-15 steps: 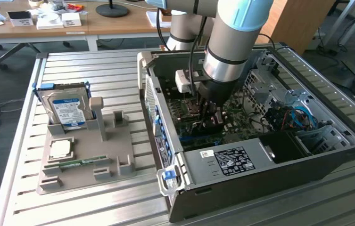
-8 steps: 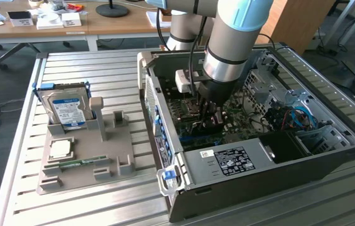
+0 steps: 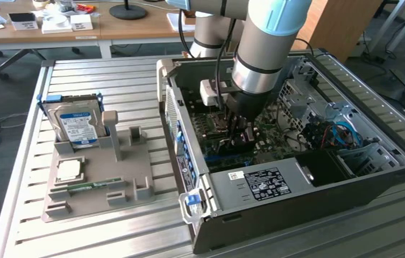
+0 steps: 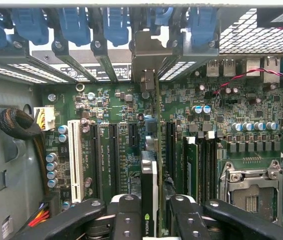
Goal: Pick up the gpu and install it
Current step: 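Insert the gpu into the slot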
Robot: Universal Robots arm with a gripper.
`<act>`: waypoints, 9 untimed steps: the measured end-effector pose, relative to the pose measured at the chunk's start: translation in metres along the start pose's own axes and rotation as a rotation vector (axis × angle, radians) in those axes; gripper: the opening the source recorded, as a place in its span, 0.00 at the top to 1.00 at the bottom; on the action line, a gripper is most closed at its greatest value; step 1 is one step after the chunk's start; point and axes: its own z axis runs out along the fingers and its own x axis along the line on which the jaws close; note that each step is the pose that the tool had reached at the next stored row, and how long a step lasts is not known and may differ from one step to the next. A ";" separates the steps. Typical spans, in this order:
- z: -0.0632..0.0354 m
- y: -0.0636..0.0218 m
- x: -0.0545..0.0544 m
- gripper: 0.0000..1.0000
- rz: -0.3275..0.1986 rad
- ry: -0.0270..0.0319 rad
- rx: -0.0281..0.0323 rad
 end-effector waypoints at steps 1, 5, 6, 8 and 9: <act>0.0000 0.0000 0.000 0.74 0.000 0.0000 -0.0001; 0.0003 0.0000 0.000 0.74 0.000 -0.0009 0.0003; 0.0003 0.0000 0.000 0.73 0.000 -0.0007 0.0002; 0.0001 0.0000 0.000 0.66 0.000 -0.0003 0.0001; 0.0000 0.0000 0.000 0.66 0.000 -0.0001 0.0000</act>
